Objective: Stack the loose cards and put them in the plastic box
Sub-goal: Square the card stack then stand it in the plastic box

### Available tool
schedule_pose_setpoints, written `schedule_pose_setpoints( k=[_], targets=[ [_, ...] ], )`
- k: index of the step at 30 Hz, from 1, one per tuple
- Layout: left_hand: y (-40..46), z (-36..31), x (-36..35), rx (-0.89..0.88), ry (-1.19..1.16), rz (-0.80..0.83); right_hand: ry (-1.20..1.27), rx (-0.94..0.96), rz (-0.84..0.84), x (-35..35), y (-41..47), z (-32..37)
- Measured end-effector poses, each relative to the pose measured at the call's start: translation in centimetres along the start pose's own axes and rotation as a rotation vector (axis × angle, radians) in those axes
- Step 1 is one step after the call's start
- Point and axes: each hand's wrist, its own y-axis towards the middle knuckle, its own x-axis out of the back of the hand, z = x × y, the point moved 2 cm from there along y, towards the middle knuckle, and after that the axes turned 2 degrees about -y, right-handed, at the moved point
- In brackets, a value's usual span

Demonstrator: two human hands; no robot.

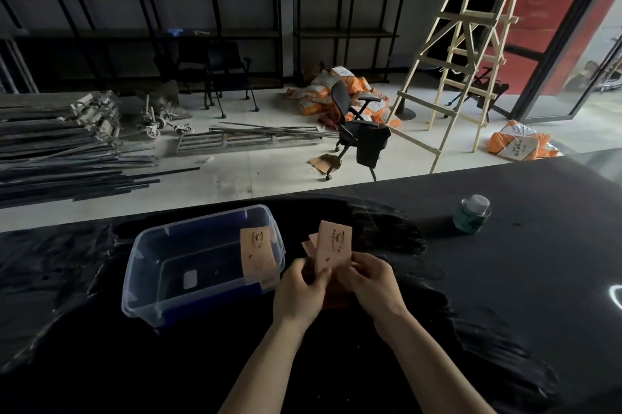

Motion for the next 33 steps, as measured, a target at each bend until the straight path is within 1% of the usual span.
schedule_pose_setpoints(
  k=[3, 5, 9, 12, 16, 19, 21, 25, 27, 29, 32, 33],
  targets=[
    [2.5, -0.6, -0.9, 0.014, 0.079, -0.018, -0.284, 0.027, -0.003, 0.4, 3.1, 1.3],
    [3.7, -0.8, -1.3, 0.036, 0.152, -0.047, -0.43, 0.028, -0.012, 0.2, 5.0, 1.6],
    [5.1, -0.5, -2.1, 0.101, 0.198, -0.116, -0.608, -0.008, 0.011, -0.6, 7.1, 0.2],
    [6.0, -0.3, -2.4, 0.16, 0.188, -0.099, -0.657, -0.036, 0.056, -0.7, 7.8, -0.3],
    [6.4, -0.3, -2.9, 0.189, 0.178, -0.072, -0.53, -0.154, 0.086, -0.8, 8.1, -0.8],
    [5.5, -0.5, -3.3, 0.16, 0.142, -0.021, -0.361, -0.216, 0.079, -0.7, 7.3, -1.6],
    [4.9, -0.4, -3.5, 0.14, 0.076, -0.029, -0.228, -0.218, 0.054, -0.4, 7.0, -2.6],
    [2.3, 0.0, -2.7, 0.07, -0.07, -0.043, -0.013, -0.168, -0.016, 0.0, 4.4, -3.3],
    [-1.3, 2.6, 1.9, 0.085, -0.205, -0.084, 0.062, -0.096, 0.035, -3.1, -0.8, -2.1],
    [-2.3, 3.1, 1.9, 0.071, -0.295, -0.056, 0.213, -0.068, 0.09, -2.7, -2.3, -2.3],
    [-4.0, 2.5, 2.9, 0.0, -0.308, 0.003, 0.281, -0.01, 0.115, -2.4, -3.7, -1.6],
    [-5.4, 3.5, 6.5, -0.021, -0.328, -0.033, 0.302, 0.028, 0.194, -5.4, -5.4, -0.6]
  ],
)
